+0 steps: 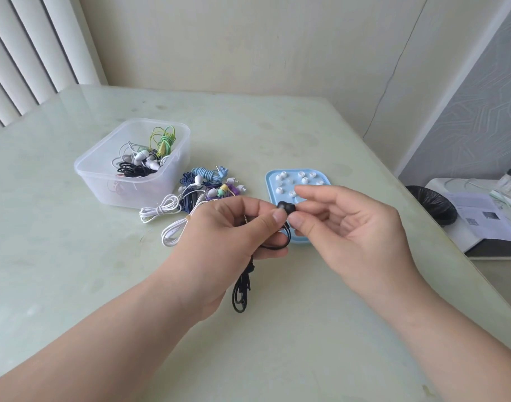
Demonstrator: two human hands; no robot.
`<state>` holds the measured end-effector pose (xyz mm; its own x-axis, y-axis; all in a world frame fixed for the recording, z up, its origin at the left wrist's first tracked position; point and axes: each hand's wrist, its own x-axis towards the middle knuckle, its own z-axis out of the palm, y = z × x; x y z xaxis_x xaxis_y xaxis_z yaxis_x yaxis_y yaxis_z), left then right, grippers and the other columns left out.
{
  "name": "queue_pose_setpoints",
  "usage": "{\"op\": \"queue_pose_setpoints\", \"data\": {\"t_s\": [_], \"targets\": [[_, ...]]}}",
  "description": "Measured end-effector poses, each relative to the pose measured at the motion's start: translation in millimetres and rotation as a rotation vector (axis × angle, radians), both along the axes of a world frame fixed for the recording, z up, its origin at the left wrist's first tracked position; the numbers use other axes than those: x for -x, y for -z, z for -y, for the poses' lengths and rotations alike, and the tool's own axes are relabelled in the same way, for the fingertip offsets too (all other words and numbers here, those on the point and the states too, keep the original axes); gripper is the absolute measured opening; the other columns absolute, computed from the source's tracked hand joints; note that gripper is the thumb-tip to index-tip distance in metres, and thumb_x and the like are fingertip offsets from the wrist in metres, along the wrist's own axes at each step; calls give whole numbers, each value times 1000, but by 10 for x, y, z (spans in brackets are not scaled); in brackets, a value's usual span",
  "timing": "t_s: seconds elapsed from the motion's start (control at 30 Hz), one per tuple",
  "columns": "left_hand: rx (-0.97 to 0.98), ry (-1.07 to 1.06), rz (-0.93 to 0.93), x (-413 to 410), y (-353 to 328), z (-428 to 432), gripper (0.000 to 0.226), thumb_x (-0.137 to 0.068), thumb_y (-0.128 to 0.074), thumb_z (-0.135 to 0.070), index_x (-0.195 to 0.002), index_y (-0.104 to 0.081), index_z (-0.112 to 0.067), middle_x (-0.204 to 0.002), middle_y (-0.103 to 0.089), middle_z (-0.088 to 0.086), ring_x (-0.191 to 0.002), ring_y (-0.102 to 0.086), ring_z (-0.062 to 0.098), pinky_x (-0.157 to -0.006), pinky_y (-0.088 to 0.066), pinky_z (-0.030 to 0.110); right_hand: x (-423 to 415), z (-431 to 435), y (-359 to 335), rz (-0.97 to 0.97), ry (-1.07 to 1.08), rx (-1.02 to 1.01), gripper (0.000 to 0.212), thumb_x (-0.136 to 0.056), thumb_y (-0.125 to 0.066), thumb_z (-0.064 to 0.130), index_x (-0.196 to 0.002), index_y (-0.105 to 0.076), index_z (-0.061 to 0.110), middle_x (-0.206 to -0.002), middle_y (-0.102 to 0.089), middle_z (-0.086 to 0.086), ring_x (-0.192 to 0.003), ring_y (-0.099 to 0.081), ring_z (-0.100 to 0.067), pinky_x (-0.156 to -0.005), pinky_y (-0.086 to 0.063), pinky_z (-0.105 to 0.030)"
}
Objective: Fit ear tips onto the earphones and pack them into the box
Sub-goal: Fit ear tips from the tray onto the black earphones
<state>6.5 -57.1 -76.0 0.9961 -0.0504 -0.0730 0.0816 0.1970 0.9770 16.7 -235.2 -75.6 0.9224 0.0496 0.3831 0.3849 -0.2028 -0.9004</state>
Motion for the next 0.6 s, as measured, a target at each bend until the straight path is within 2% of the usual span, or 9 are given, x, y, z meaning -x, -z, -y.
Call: {"op": "queue_pose_setpoints", "data": {"t_s": [0.07, 0.2, 0.4, 0.5, 0.6], "targets": [[2, -9, 8, -8, 7, -1, 12, -91, -75, -12, -90, -75, 0, -78, -70, 14, -70, -69, 19, -74, -63, 35, -4, 11, -18, -47, -11, -56, 20, -87, -77, 3, -103, -77, 14, -88, -80, -3, -82, -77, -20, -81, -62, -33], [-23, -27, 17, -3, 5, 12, 9, -91, -75, -9, -90, -74, 0, -78, -70, 16, -70, -71, 20, -72, -63, 33, -3, -9, -24, -110, -38, -49, 12, -90, -73, 3, -98, -78, 10, -85, -79, -8, -76, -75, -24, -73, -61, -28], [58, -5, 19, -1, -59, 4, 10, -93, -72, -8, -91, -71, 1, -76, -71, 13, -70, -71, 20, -74, -63, 34, 23, -29, -59, -260, -23, -79, 20, -94, -71, 17, -113, -74, 16, -93, -80, -5, -80, -76, -19, -72, -59, -30], [148, 36, -14, 3, -101, -15, 15, -96, -67, -10, -96, -69, 5, -81, -70, 19, -74, -70, 25, -74, -61, 34, 73, -77, -67, -404, -181, -51, 27, -95, -72, 24, -120, -71, 15, -102, -79, -6, -95, -76, -22, -77, -59, -38], [180, 33, -70, -3, -157, -47, 13, -97, -67, -14, -91, -70, -4, -78, -67, 13, -71, -65, 24, -62, -55, 36, 148, -149, -103, -507, -321, -64, 32, -86, -80, 29, -115, -72, 18, -101, -79, -7, -92, -74, -22, -70, -57, -36]]}}
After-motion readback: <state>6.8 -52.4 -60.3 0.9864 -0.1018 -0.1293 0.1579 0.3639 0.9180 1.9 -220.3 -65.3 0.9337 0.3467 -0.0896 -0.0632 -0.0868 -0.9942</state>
